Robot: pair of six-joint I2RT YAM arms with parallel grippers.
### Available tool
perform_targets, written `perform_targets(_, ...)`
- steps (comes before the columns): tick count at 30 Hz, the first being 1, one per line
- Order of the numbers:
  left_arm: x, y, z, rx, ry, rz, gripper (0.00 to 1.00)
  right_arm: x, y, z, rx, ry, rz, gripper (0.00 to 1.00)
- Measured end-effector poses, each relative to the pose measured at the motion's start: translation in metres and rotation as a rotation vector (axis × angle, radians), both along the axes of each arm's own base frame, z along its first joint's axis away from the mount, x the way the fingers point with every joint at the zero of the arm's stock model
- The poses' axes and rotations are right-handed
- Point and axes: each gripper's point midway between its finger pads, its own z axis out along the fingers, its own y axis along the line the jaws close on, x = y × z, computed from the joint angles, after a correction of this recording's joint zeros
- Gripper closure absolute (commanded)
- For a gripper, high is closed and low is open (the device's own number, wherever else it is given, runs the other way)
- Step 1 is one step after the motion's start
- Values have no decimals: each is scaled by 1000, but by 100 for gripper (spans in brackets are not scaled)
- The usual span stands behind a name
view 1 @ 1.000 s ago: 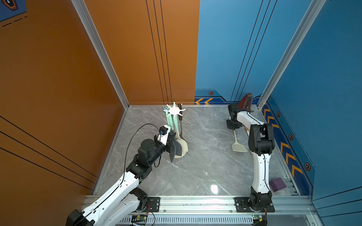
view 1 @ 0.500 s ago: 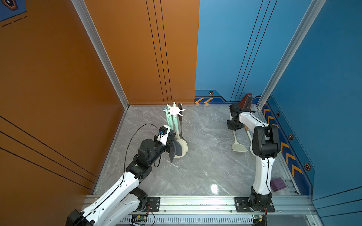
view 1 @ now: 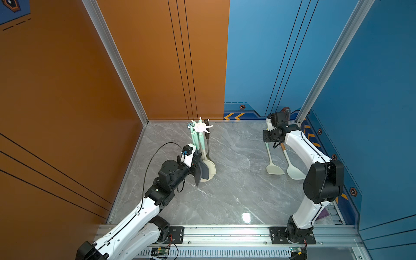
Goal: Take the spatula off the kitchen utensil rack
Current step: Place the spatula at the center of the board, then take off the spatula from the rack.
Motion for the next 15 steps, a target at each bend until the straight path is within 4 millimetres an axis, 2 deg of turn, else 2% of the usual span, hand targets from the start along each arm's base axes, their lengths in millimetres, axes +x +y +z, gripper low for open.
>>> perform_targets(10,0,0,0,0,1,0,77,-19,39,35,71,-115,112,72)
perform_targets(15,0,0,0,-1,0,0,78,-37,67,54,138,-197,219,70)
